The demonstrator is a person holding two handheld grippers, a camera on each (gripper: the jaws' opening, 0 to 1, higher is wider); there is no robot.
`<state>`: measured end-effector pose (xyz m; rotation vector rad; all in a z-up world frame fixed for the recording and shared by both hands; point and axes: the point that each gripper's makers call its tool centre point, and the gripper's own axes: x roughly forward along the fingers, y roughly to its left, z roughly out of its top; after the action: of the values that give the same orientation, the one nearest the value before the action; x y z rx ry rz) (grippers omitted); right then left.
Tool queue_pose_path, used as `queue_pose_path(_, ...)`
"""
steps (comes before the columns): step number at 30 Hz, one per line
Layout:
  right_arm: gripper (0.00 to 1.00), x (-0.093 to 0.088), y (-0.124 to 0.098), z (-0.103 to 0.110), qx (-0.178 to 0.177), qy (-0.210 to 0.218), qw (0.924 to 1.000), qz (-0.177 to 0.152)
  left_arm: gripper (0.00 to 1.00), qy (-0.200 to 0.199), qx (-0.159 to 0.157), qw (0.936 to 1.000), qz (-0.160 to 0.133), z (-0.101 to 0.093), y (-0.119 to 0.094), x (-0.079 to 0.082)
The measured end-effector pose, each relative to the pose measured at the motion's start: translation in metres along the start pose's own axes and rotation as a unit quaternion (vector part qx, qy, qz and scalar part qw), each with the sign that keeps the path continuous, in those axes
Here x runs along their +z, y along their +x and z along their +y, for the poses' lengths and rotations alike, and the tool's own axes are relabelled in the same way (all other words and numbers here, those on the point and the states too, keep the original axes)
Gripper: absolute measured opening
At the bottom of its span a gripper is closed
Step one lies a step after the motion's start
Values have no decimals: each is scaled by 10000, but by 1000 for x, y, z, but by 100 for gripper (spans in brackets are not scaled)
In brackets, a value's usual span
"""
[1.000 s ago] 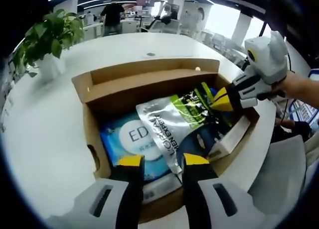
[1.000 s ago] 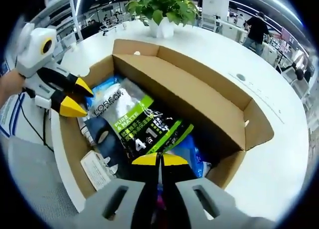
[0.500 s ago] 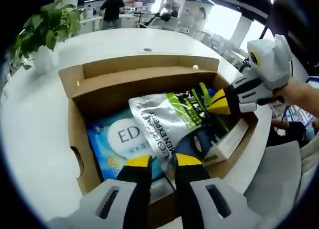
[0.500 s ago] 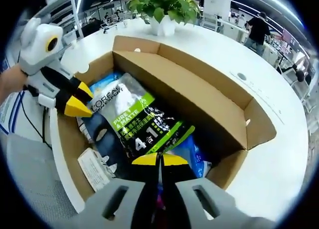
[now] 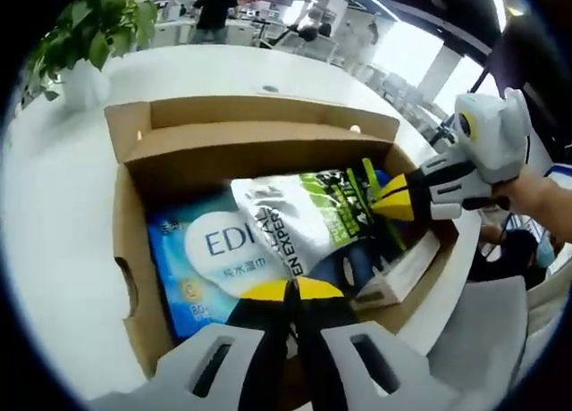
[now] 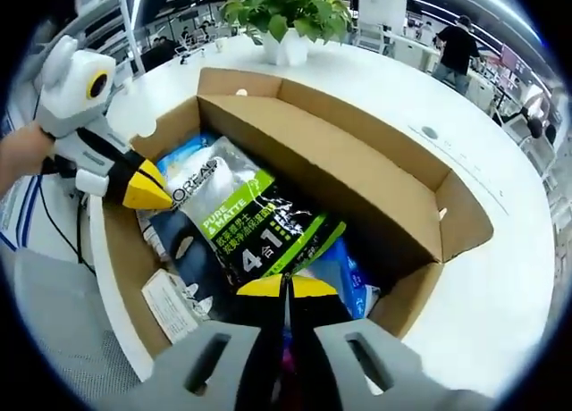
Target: Operate the shoe box by opening the lid, removing the specified soft item, and placing it in the target area until the item is outside and the box remains undamaged.
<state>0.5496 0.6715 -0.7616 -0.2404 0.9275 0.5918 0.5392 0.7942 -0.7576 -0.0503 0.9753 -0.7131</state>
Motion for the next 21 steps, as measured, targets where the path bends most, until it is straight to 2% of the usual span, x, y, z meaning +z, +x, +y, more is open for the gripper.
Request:
queue_pose_path(9, 0, 5, -10, 0, 16, 146, 9998, -131, 0, -134, 17, 9999, -80, -3, -7, 5)
queue_pose_path(21, 0, 13, -24, -2, -8, 233, 9992, -310, 0, 22, 70, 9998, -195, -9, -17, 17)
